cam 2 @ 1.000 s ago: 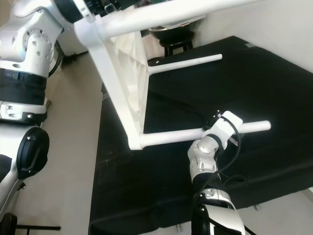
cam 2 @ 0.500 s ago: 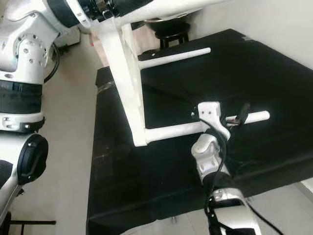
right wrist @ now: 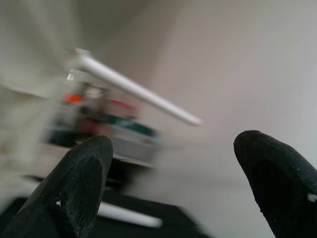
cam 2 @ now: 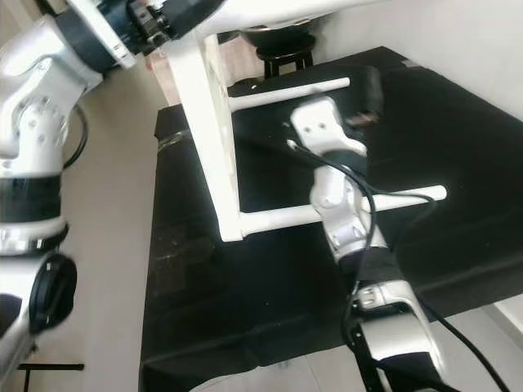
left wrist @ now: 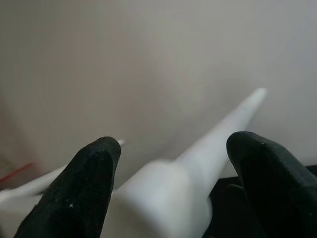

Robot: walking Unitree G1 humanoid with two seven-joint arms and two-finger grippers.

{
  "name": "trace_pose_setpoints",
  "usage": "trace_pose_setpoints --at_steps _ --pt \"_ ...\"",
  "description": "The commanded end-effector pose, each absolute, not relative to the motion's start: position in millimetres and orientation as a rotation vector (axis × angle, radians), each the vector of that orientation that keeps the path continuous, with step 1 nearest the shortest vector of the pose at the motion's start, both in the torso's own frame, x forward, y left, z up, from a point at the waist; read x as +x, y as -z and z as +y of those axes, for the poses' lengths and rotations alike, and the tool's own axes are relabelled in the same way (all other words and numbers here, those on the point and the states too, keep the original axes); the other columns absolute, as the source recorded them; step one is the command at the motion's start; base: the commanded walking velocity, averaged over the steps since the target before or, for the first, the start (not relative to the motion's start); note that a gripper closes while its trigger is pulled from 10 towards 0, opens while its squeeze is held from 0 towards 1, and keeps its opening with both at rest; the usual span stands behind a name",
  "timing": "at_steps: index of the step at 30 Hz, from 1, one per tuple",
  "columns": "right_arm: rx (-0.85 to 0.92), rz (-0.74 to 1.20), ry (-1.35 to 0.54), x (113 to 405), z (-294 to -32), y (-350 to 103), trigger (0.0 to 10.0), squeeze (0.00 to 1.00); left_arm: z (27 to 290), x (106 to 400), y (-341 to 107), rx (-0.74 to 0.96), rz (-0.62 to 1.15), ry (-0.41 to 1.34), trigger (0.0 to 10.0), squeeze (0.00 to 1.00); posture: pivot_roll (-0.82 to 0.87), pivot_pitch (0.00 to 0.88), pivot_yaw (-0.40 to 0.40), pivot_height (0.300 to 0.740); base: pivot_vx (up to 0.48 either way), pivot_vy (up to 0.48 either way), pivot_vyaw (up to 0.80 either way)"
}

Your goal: Building children table

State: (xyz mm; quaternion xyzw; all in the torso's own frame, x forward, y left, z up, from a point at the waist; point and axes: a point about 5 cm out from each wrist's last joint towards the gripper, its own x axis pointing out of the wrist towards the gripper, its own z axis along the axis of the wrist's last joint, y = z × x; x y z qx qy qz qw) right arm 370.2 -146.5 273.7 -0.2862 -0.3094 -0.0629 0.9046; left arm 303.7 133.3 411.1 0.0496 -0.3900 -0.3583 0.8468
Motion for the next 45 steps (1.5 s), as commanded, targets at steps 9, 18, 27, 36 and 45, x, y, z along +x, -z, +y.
trace_pose_setpoints --at_steps 9,18,27,36,45 --pt "-0.766 -0.520 -0.205 360.8 -122.6 -240.9 10.0 0.00 200.0 262.1 -406.0 0.096 -0.868 0.349 10.0 0.00 -0.07 0.000 0.073 0.740 0.000 0.000 0.00" --pt "-0.865 -0.347 -0.333 348.4 -143.1 -201.2 10.0 0.00 212.7 252.1 -258.0 -0.107 -0.457 0.123 10.0 0.00 -0.08 0.000 0.037 0.740 0.000 -0.206 0.00" --pt "-0.823 -0.278 -0.366 334.1 -137.5 -178.0 10.0 0.00 204.6 238.3 -204.9 -0.190 -0.272 0.091 10.0 0.00 -0.08 0.000 0.041 0.740 0.000 -0.480 0.00" --pt "-0.785 -0.252 -0.438 321.0 -118.6 -160.1 10.0 0.00 181.5 234.8 -178.7 -0.240 -0.183 0.140 10.0 0.00 -0.08 0.000 0.047 0.740 0.000 -0.480 0.00" --pt "-0.743 -0.185 -0.474 309.8 -112.5 -140.3 10.0 0.00 173.3 232.5 -157.5 -0.191 -0.107 0.124 10.0 0.00 -0.08 0.000 0.053 0.740 0.000 -0.101 0.00"
